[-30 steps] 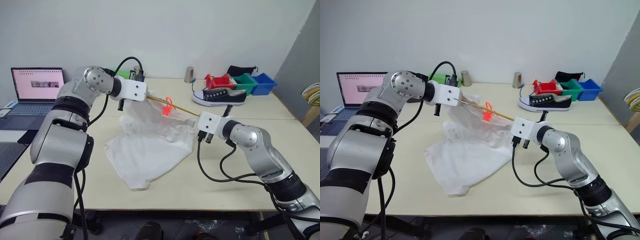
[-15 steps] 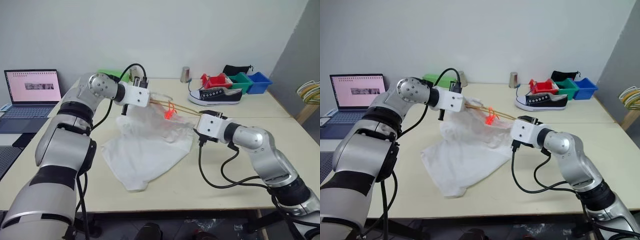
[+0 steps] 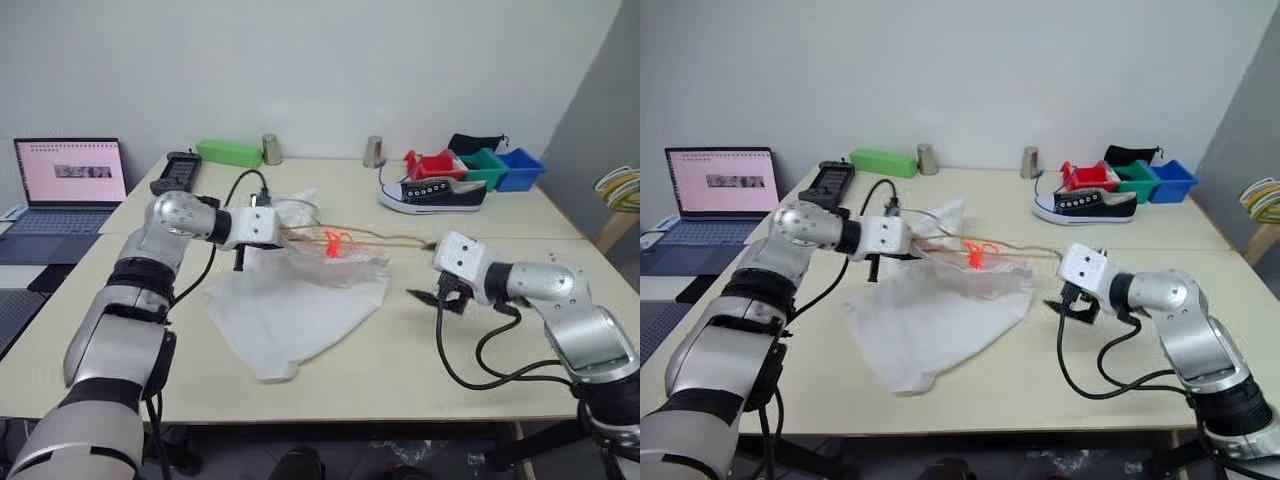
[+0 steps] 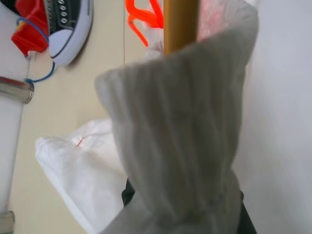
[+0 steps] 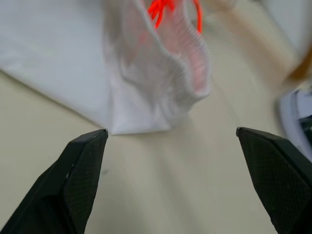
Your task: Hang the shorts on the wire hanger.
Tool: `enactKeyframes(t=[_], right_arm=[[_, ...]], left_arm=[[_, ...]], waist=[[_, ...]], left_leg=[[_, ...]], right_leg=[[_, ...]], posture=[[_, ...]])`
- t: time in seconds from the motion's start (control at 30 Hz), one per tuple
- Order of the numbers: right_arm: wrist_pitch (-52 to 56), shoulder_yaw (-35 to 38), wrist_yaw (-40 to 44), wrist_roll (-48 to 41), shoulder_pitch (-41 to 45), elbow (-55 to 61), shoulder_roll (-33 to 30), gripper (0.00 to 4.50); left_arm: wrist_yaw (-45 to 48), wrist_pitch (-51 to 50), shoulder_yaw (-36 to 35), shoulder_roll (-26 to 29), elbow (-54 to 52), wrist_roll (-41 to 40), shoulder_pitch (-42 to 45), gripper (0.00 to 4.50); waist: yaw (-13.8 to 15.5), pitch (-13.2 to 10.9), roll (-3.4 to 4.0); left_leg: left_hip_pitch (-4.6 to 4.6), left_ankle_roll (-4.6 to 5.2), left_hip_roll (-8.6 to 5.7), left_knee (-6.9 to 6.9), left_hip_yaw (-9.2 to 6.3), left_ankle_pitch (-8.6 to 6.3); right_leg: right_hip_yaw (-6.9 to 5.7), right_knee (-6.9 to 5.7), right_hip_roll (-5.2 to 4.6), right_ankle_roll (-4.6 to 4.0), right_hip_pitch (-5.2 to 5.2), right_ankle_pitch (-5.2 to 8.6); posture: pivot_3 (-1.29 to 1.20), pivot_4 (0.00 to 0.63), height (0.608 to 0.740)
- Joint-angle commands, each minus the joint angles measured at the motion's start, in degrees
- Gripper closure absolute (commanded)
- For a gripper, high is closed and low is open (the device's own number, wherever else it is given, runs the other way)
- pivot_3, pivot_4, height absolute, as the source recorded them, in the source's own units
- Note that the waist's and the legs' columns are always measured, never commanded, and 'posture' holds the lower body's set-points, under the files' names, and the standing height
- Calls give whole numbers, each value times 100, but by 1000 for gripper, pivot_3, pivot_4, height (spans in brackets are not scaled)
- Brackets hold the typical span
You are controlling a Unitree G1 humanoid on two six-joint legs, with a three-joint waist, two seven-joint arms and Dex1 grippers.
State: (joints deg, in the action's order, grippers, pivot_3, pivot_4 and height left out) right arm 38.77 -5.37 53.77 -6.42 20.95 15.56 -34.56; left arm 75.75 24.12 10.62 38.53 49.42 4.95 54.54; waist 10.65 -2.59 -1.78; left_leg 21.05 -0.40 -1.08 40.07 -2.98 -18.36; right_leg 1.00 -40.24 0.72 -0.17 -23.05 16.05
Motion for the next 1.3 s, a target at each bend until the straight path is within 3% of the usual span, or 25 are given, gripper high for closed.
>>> enactKeyframes(t=[0.03,0.23,0.47,0.6,0.7,1.23,1.3], right_arm=[[275,379,-169,-553,627,-1033,453,35],[-68,127,-357,-530,1533,-2389,1065,35],[-135,-415,110,-550,1502,-2311,940,35],[-329,-461,-52,-440,1501,-2481,928,35],[-110,-233,-234,-661,1558,-2471,1126,472],[110,-121,-335,-901,1156,-1813,916,4416],[143,-111,-354,-941,1144,-1773,903,4466]], left_arm=[[150,-1000,-412,108,-1027,-673,-239,4500],[42,-1505,-465,348,-1768,-715,-615,4500],[-114,-1735,-519,506,-2174,-746,-837,4500],[-172,-1768,-519,519,-2283,-746,-935,4500],[-228,-1750,-500,504,-2295,-732,-957,4500],[-286,-1469,-340,415,-1984,-591,-778,4500],[-288,-1465,-340,408,-1972,-591,-772,4500]], waist=[[-1,0,0],[59,0,1],[332,0,1],[416,0,1],[490,0,1],[539,-1,3],[538,-1,3]], left_leg=[[-5,0,12,1,2,0],[-20,1,34,0,7,1],[-17,1,42,-2,4,1],[-17,1,38,-1,5,1],[-17,1,39,-1,7,1],[-15,1,45,-2,9,0],[-15,1,45,-2,10,0]], right_leg=[[1,-13,0,-1,-1,1],[-1,-54,10,-21,-12,13],[-7,-57,10,-33,-17,21],[-8,-58,12,-33,-16,21],[-9,-57,12,-33,-16,21],[-10,-52,19,-34,-16,22],[-10,-52,19,-34,-16,22]], posture=[[362,0,740],[431,0,740],[457,0,740],[454,0,740],[454,0,740],[406,0,740],[405,0,740]])
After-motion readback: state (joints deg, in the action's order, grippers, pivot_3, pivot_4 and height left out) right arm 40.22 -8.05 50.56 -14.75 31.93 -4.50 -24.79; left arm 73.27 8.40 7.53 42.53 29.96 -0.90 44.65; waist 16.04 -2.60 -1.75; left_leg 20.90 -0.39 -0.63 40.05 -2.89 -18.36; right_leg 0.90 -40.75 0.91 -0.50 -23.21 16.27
